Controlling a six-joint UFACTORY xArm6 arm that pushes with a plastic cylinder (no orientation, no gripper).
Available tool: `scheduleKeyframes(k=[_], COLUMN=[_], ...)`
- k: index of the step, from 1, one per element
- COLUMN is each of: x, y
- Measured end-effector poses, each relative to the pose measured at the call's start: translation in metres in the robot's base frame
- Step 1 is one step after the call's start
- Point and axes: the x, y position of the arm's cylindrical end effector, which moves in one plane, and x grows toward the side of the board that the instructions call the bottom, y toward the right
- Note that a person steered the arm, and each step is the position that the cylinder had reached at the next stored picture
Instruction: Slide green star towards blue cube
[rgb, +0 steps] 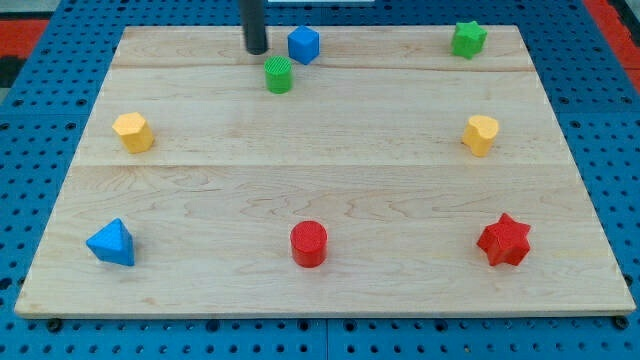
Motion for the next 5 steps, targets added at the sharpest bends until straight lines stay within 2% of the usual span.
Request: scheduleKeyframes(k=[2, 3, 4, 5], x=[0.014, 0.054, 0.077, 0.079], y=[0.089, 0.114, 0.196, 0.296])
